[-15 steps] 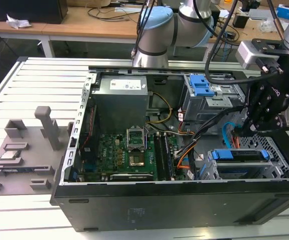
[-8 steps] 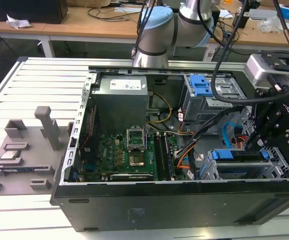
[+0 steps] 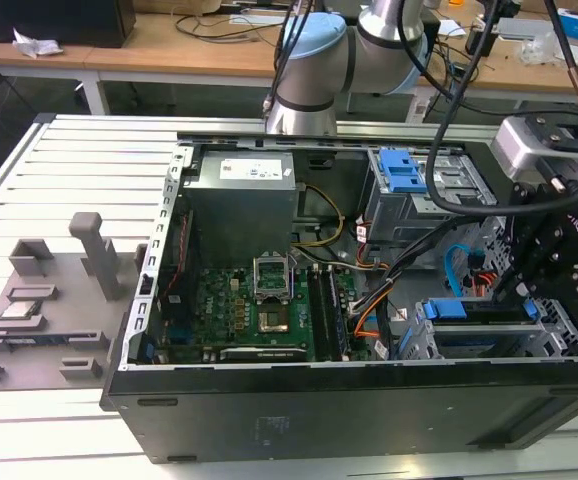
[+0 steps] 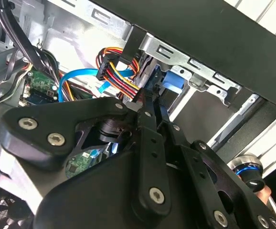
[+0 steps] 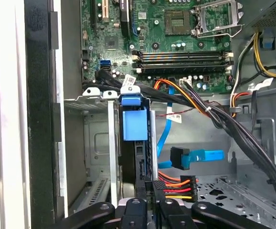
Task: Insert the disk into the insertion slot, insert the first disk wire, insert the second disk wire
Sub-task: 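Insert the first disk wire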
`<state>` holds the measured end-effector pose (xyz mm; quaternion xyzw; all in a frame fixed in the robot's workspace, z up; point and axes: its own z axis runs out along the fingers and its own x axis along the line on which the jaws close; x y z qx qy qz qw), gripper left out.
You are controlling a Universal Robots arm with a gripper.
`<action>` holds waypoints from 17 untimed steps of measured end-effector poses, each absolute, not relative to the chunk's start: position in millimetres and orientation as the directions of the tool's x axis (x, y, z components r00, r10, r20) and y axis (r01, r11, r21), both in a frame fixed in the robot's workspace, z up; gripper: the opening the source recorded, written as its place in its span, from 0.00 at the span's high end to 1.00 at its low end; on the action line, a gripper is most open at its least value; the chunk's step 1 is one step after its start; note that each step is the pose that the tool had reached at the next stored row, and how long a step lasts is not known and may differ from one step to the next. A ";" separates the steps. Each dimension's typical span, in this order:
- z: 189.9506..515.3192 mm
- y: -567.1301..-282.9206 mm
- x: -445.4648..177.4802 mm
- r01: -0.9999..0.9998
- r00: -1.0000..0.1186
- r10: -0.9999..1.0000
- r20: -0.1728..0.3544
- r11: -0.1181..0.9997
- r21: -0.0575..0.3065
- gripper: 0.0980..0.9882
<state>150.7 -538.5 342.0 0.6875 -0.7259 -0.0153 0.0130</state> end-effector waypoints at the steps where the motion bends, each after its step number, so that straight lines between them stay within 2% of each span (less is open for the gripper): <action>1: 342.0 -538.5 150.8 -0.998 -0.054 -0.999 -0.002 0.054 0.040 0.92; 17: 337.4 -539.7 150.8 -0.998 -0.049 -0.999 -0.002 0.049 0.040 0.91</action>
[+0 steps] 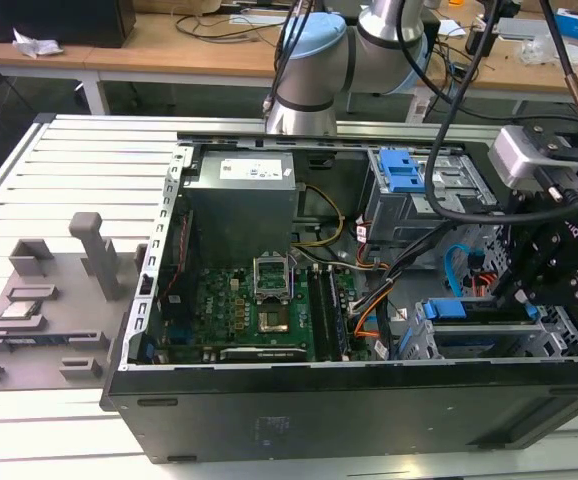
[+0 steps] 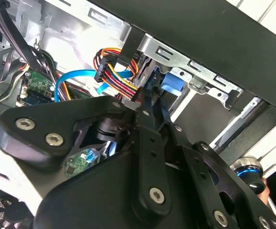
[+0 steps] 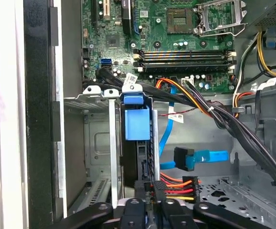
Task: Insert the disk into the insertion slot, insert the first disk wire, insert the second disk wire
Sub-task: 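Insert the first disk wire, then insert the second disk wire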
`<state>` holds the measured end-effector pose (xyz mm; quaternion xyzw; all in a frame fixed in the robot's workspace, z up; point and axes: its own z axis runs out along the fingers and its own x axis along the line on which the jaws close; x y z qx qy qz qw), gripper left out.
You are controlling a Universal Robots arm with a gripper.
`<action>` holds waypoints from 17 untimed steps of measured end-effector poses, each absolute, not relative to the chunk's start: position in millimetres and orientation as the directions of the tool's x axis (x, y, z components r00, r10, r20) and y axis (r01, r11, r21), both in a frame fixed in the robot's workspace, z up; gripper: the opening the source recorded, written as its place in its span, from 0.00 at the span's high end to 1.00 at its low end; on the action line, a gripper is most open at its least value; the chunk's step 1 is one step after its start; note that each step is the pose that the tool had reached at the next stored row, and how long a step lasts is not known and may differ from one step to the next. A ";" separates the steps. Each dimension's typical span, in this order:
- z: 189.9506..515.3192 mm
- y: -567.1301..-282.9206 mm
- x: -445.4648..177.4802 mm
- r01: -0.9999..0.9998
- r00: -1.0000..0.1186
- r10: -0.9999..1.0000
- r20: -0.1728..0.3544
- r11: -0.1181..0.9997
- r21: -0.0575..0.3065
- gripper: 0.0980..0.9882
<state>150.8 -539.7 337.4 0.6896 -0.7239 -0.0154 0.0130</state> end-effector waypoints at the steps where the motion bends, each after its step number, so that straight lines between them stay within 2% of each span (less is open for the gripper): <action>1: 337.4 -539.6 150.8 -0.998 -0.049 -0.999 -0.002 0.049 0.040 0.84; 6: 361.2 -537.6 150.8 -0.998 -0.049 -0.999 -0.002 0.049 0.040 0.84; 8: 379.7 -535.4 150.8 -0.998 -0.049 -0.999 -0.002 0.049 0.040 0.99; 17: 385.3 -535.3 150.8 -0.998 -0.049 -0.999 -0.002 0.048 0.040 0.99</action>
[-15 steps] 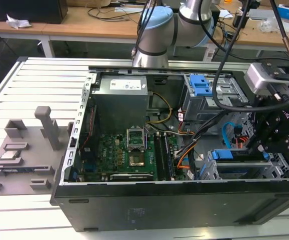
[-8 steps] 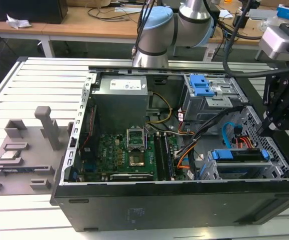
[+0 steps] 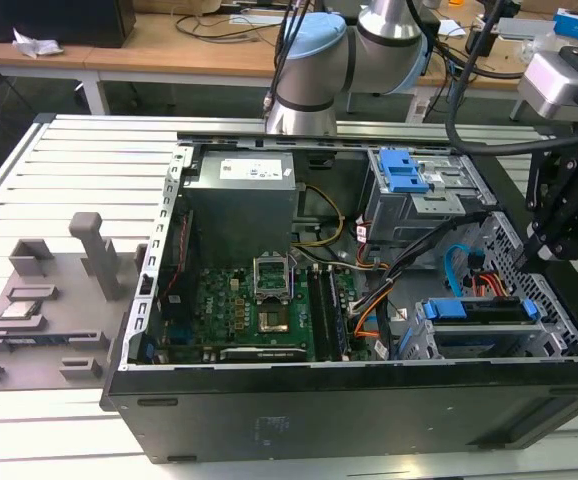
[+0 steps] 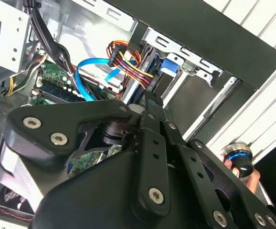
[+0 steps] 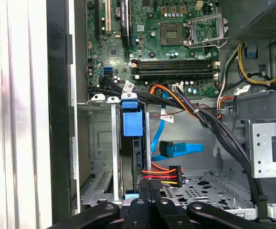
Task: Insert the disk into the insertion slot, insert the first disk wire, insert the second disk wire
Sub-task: 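Insert the second disk wire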
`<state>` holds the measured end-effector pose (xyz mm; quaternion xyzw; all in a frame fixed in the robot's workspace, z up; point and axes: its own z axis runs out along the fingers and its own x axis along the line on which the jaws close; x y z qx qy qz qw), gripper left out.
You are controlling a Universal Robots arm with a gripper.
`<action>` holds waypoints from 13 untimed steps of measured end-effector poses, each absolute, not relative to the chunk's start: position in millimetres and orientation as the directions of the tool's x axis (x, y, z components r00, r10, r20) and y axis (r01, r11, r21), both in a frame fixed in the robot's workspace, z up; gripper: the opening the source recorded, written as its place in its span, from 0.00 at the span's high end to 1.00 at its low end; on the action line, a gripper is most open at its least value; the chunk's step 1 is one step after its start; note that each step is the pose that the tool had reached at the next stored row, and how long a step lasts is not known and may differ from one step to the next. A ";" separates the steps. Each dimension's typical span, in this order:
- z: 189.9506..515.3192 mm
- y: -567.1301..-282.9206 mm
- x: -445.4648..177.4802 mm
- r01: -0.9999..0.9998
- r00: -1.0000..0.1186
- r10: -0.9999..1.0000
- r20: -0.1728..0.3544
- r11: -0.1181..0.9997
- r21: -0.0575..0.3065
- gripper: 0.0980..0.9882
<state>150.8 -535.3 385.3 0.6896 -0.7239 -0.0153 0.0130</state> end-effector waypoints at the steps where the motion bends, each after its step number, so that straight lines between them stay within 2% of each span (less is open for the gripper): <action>1: 385.3 -535.3 150.8 -0.998 -0.049 -0.999 -0.002 0.049 0.040 0.99; 2: 385.3 -535.3 150.8 -0.998 -0.049 -0.999 -0.002 0.049 0.040 0.98; 3: 385.3 -535.3 150.8 -0.998 -0.049 -0.999 -0.002 0.049 0.040 0.92; 4: 385.3 -535.3 150.9 -0.998 -0.049 -0.999 -0.002 0.048 0.040 0.92; 5: 385.3 -535.3 150.8 -0.998 -0.049 -0.999 -0.002 0.049 0.040 0.84; 13: 383.7 -523.7 147.9 -0.998 -0.049 -0.999 -0.002 0.049 0.040 0.84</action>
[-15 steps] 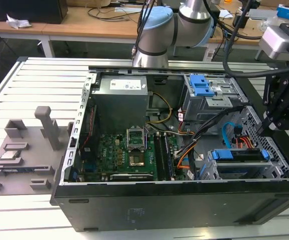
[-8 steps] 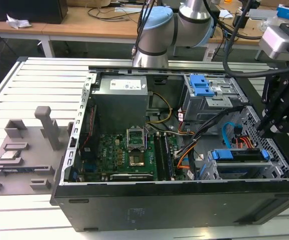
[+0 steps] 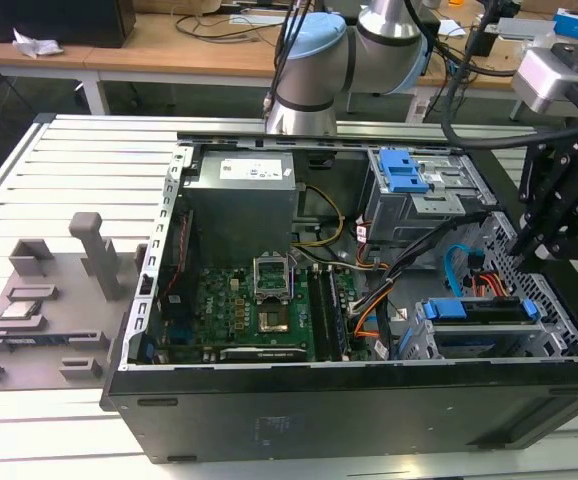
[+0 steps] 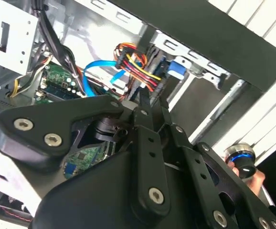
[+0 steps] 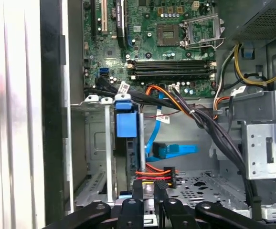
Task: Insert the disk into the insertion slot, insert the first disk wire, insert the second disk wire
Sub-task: 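Insert the second disk wire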
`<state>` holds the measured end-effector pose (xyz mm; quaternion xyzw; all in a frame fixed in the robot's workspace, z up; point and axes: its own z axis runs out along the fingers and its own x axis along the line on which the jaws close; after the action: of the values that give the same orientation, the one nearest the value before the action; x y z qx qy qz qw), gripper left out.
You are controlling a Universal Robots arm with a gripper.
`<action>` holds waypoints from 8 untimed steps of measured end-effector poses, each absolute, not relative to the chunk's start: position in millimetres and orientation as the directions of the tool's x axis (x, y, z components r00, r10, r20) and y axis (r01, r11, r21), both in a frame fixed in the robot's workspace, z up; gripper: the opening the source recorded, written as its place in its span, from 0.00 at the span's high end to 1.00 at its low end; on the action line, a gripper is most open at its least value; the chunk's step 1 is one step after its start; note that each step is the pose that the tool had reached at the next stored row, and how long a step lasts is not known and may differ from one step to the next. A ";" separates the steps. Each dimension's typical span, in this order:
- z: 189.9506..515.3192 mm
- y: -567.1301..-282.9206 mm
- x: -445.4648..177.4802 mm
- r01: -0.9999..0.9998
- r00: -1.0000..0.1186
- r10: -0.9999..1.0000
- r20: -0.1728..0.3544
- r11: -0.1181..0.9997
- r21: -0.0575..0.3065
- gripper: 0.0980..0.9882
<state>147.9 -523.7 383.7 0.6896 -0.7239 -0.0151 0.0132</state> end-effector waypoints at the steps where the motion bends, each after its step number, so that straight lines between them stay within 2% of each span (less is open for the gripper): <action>1: 382.2 -518.0 143.3 -0.998 -0.049 -0.999 -0.001 0.049 0.040 0.84; 8: 373.6 -514.9 115.2 -0.998 -0.049 -0.999 0.008 0.049 0.040 0.84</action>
<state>115.2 -514.9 373.6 0.6895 -0.7240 -0.0116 0.0166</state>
